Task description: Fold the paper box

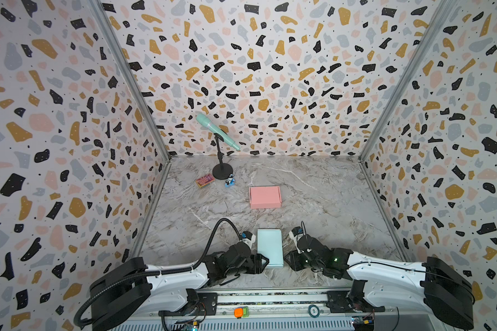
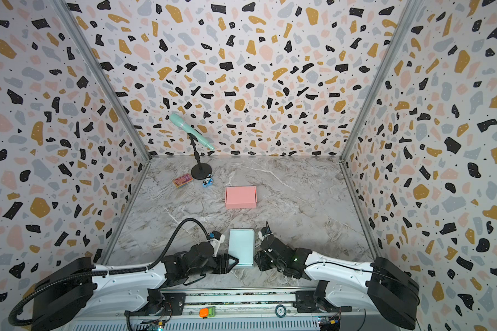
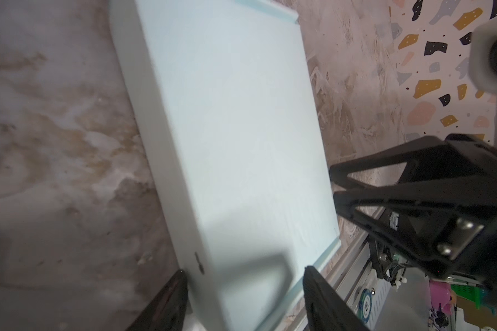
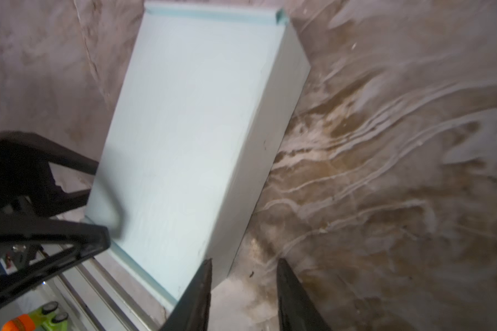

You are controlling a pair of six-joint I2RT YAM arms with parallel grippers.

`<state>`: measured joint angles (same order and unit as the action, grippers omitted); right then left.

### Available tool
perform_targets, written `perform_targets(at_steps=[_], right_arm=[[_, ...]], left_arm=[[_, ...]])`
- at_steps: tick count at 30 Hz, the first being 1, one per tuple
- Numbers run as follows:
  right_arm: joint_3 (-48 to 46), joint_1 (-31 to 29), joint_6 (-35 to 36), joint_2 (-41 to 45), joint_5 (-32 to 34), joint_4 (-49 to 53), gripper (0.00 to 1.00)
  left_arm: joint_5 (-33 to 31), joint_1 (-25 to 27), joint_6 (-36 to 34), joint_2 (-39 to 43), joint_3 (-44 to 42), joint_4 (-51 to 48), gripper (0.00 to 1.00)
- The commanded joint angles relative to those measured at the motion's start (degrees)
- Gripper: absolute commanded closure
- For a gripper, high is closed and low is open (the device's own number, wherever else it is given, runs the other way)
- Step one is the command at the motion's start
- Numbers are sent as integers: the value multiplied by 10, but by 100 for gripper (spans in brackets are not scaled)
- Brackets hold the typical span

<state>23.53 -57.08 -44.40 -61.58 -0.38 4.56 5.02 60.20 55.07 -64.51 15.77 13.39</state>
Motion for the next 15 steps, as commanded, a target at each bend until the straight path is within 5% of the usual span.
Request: perform_targets(at_steps=[1, 15], right_arm=[[27, 37, 49, 18, -9, 49, 54], [195, 144, 188, -134, -108, 9, 39]], left_arm=[[-2, 4, -28, 30, 7, -46, 34], [68, 24, -95, 102, 6, -112, 28]])
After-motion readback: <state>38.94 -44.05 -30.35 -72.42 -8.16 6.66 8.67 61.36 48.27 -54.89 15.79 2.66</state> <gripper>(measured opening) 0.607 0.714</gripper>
